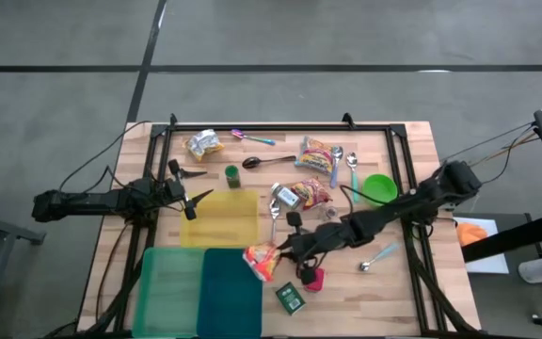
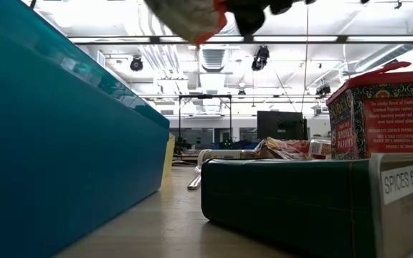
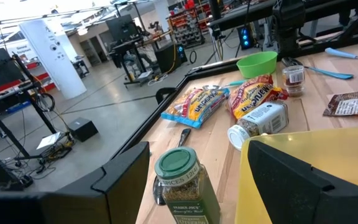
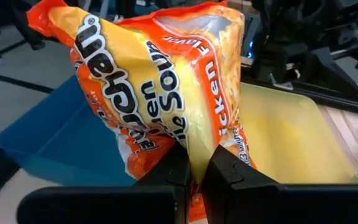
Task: Pick & Place Food Item
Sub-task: Put the orange noodle pack into the blue bin
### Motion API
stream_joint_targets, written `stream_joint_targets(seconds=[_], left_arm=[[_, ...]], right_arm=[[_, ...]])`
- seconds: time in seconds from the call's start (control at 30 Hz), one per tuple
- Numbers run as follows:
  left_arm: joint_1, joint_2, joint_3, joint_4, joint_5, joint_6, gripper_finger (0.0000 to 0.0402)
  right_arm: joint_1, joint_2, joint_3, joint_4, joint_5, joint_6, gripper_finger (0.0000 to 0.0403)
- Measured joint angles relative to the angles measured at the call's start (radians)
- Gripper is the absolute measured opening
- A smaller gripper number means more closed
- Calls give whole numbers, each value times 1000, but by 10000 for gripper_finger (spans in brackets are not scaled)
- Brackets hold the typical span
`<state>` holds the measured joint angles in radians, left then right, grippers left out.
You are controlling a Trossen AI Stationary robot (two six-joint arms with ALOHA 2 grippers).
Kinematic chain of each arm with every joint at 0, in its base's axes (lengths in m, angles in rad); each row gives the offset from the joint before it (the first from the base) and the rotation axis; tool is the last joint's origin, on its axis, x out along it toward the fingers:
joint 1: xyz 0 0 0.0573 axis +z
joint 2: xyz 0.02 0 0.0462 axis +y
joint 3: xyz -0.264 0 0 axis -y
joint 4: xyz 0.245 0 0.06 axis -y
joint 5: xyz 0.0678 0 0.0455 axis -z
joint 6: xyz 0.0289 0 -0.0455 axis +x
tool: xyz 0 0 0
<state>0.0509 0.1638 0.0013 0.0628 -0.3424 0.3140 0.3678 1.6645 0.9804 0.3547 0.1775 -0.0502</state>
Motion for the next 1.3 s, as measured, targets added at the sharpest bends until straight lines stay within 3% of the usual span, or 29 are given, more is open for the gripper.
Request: stream_joint_targets(seconds=[0.27, 0.5, 0.7, 0.9, 1.3], left_arm=[[0, 2, 0, 0, 0, 0, 275], [0, 3, 0, 0, 0, 0, 275], [0, 4, 0, 0, 0, 0, 275], [0, 8, 0, 1, 0, 0, 275], [0, 17, 0, 0, 0, 0, 275]], right_arm=[[-28, 137, 104, -6, -16, -14, 15], [-48, 271, 212, -8, -142, -9, 15], [-57, 347, 314, -134, -152, 3, 15], [-77, 402, 386, -274, -149, 96, 15], [-82, 427, 401, -272, -162, 138, 21]])
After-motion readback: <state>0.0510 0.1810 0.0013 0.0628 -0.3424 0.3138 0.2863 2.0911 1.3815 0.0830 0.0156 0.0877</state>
